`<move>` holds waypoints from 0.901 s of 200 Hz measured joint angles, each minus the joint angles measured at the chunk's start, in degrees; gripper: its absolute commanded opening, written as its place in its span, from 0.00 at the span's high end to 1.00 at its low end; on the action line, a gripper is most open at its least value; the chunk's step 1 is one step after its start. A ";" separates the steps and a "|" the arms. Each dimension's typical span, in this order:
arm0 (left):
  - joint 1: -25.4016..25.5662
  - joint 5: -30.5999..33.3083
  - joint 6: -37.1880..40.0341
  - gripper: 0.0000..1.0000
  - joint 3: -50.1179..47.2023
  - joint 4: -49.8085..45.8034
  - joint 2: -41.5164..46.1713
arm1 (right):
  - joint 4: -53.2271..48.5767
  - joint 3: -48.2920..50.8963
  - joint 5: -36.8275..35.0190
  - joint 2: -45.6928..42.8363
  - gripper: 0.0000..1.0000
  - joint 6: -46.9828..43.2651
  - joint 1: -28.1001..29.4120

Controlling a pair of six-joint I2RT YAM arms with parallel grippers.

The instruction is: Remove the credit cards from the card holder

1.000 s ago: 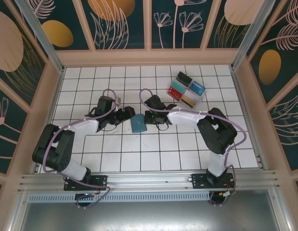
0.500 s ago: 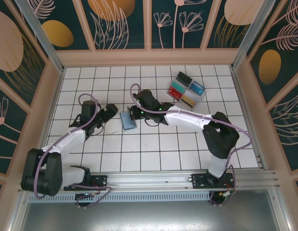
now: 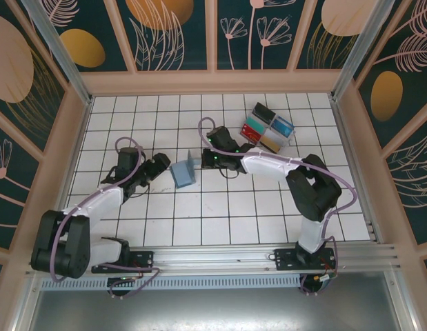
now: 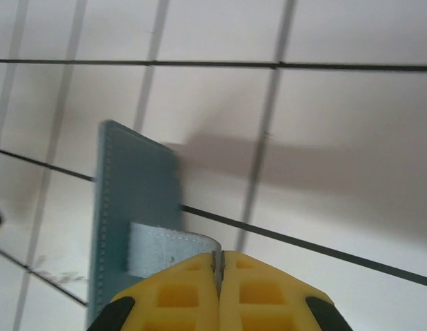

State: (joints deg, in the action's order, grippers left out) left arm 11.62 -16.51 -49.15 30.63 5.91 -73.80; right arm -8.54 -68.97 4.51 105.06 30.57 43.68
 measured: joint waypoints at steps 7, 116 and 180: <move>0.00 -2.01 0.22 0.19 0.02 0.96 -1.18 | -0.37 0.98 0.00 0.00 0.95 0.00 -0.66; 3.93 -7.43 1.31 0.57 5.73 4.20 -10.99 | -3.82 3.15 -0.02 0.02 0.95 -0.04 -2.78; 4.17 -8.57 1.95 0.53 7.61 3.74 -14.78 | -3.78 3.15 0.07 0.02 0.95 -0.04 -2.78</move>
State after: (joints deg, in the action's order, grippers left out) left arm 15.79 -25.08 -47.20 38.24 9.65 -88.58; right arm -12.32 -65.82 4.58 105.08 30.52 40.91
